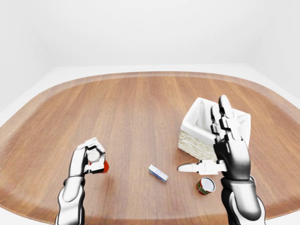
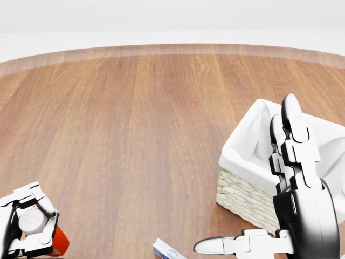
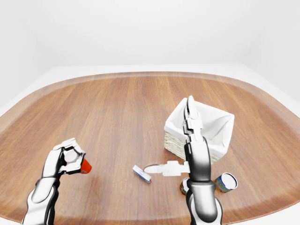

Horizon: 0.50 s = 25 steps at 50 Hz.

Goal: Pick up the ketchup, and put it in the basket.

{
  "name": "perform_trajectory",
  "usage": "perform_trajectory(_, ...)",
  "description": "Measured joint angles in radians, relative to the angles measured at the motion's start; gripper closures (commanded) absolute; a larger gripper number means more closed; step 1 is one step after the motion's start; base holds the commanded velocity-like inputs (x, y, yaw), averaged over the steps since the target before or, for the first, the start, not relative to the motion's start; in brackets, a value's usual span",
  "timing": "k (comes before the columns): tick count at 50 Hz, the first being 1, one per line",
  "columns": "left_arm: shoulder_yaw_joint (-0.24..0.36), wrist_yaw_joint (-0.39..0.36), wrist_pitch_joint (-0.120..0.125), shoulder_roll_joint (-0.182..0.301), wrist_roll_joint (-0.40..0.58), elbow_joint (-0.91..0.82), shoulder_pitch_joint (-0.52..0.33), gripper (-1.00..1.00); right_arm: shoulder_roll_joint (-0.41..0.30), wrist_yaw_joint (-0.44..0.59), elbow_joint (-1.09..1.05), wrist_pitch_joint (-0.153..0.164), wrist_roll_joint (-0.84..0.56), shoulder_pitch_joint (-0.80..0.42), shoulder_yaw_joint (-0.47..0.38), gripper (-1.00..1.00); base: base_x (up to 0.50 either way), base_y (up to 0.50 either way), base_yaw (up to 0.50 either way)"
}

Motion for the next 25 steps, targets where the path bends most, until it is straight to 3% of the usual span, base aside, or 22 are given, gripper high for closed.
perform_trajectory(6, -0.015, -0.029, 0.058, -0.027, 0.022, -0.169, 0.004, 1.0, 0.0, -0.001, 0.006, 0.0, -0.001, -0.001, 0.002, -1.0, 0.0, 0.0, 0.0)
perform_trajectory(15, -0.05, -0.056, 0.164, -0.054, 0.041, -0.369, -0.004, 1.0, -0.002, -0.003, 0.009, 0.0, -0.005, 0.0, 0.008, -1.0, 0.0, 0.0, 0.0)
perform_trajectory(25, -0.103, -0.067, 0.164, -0.068, 0.036, -0.535, -0.037, 1.0, -0.004, -0.007, 0.005, 0.0, -0.011, 0.004, 0.013, -1.0, 0.0, 0.0, 0.0)
